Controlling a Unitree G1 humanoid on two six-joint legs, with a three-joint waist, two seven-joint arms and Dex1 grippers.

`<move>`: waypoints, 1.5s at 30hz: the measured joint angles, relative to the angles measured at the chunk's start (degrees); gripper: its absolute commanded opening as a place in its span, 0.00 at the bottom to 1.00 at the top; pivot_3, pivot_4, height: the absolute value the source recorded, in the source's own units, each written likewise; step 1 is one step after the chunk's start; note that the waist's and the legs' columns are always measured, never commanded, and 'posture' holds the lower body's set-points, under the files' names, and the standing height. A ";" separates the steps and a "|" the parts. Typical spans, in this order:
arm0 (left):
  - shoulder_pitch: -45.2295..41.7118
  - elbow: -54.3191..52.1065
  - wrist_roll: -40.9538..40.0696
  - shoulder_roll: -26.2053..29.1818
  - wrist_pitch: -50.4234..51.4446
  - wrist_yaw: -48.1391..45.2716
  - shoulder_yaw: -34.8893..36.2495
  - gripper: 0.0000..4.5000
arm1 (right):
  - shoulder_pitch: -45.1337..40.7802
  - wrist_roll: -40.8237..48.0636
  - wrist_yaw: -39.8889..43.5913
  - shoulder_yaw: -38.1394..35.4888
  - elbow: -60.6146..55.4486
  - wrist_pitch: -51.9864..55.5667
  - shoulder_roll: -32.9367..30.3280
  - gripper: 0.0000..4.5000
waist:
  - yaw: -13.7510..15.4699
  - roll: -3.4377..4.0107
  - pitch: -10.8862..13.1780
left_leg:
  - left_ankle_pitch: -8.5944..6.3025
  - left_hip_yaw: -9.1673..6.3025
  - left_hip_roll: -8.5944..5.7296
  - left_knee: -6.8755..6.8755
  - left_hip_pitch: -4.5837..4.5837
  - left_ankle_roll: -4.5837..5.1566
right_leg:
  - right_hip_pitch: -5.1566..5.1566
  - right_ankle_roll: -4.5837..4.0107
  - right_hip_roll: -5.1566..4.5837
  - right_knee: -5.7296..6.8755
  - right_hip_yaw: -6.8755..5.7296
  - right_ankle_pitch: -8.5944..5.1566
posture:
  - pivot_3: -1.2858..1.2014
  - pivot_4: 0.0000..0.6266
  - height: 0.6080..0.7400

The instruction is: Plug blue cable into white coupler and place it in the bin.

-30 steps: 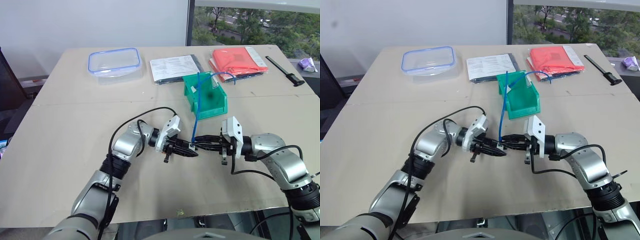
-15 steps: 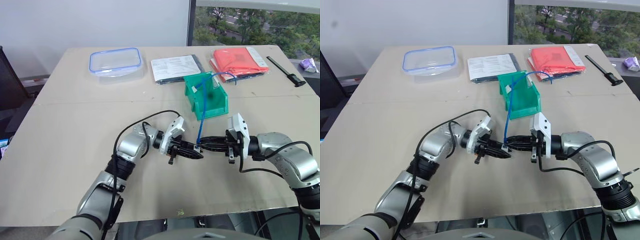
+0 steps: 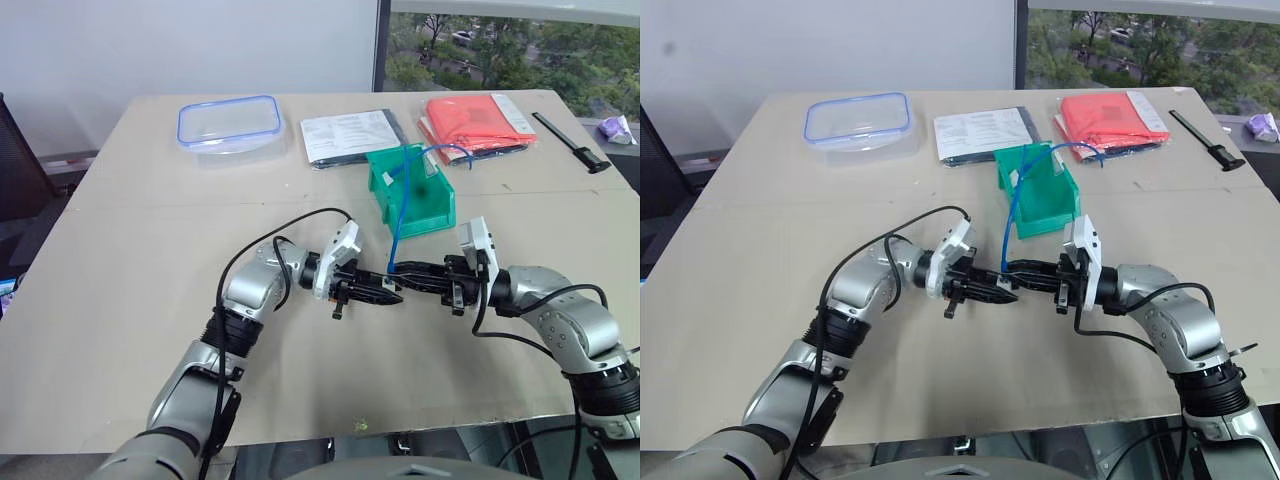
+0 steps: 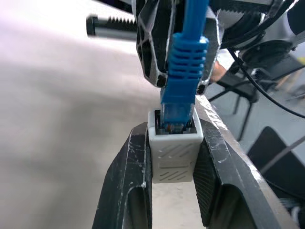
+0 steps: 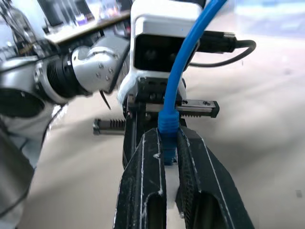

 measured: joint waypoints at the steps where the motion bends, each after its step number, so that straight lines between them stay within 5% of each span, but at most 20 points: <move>1: -0.02 0.00 0.02 -0.02 -0.43 0.10 -0.01 0.13 | 0.12 -0.02 0.02 -0.02 -0.13 -0.27 -0.11 0.00 | 0.11 0.00 0.00 | 0.00 0.01 -0.01 0.00 -0.01 0.00 | 0.00 0.00 -0.01 0.00 0.01 0.00 | 0.52 0.24 1.00; 9: -1.24 2.60 2.73 -0.48 -7.37 2.62 0.00 0.13 | -0.14 -7.63 0.73 1.27 3.13 -12.28 0.98 0.00 | 0.56 0.00 0.00 | 0.00 0.05 -0.02 0.02 0.02 0.00 | 0.00 0.00 0.03 0.01 0.02 0.00 | 0.52 0.24 1.00; 21: -3.48 24.74 13.66 -4.14 -32.66 6.19 -0.13 0.13 | -6.60 -19.15 8.13 5.26 33.92 -41.45 9.93 0.00 | 0.64 0.02 -0.04 | 0.01 0.31 -0.01 0.04 0.12 0.00 | 0.12 0.00 0.05 0.01 0.01 0.01 | 0.52 0.24 1.00; 25: -3.83 28.52 14.78 -4.39 -37.50 6.30 0.21 0.13 | -8.46 -20.40 9.34 5.41 40.32 -47.26 11.73 0.00 | 0.28 0.04 -0.10 | 0.01 0.27 0.03 0.02 0.92 -0.01 | 0.76 -0.12 0.04 0.09 0.10 -0.05 | 0.52 0.24 1.00; 32: -3.89 31.41 15.86 -4.46 -38.39 6.49 1.17 0.13 | -13.02 -25.03 9.86 8.30 44.52 -49.39 11.15 0.00 | -0.81 -0.03 -0.80 | -0.01 0.28 0.20 -0.13 1.99 -0.02 | 1.64 -0.30 -0.12 0.08 0.19 -0.13 | 0.52 0.24 1.00; 45: -4.04 32.15 16.24 -5.15 -38.93 5.20 1.98 0.13 | -7.65 -19.46 9.66 3.42 43.48 -46.57 15.94 0.00 | -0.81 0.01 -1.46 | -0.01 0.35 0.32 -0.19 1.43 -0.03 | 1.04 -0.39 -0.63 0.08 0.18 -0.08 | 0.52 0.24 1.00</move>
